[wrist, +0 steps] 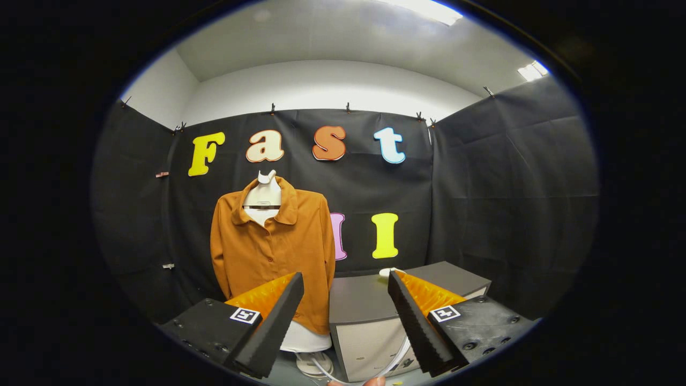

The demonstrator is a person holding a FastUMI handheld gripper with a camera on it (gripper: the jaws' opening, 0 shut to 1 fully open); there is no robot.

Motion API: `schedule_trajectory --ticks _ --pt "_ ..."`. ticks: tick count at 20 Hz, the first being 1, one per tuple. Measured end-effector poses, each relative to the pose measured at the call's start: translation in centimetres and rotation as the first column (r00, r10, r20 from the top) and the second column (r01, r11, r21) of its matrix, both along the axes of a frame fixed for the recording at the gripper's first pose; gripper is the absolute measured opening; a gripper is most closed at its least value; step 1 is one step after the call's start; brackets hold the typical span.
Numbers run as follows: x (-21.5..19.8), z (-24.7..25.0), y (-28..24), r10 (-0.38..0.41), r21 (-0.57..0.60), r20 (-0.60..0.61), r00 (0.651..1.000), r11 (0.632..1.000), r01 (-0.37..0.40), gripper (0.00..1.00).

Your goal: Iron the clothes twice with a garment steamer, once on the left side and once on the right side.

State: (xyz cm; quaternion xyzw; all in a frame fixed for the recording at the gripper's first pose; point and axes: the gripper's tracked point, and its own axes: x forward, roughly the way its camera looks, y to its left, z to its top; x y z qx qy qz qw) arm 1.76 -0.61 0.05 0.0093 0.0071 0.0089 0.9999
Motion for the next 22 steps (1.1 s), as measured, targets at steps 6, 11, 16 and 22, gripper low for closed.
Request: schedule_trajectory --ticks 6,11,16,22 --pt "1.1 -0.2 -0.5 0.004 0.003 -0.007 1.000 1.000 -0.004 0.99" --pt "3.1 -2.4 -1.8 0.009 0.024 -0.099 0.995 1.000 -0.006 0.99" --pt "6.6 -4.3 -4.4 0.027 0.039 -0.204 0.979 0.999 -0.020 0.99" --pt "12.6 -7.2 -9.8 0.029 0.045 -0.349 0.937 0.999 -0.015 0.99"
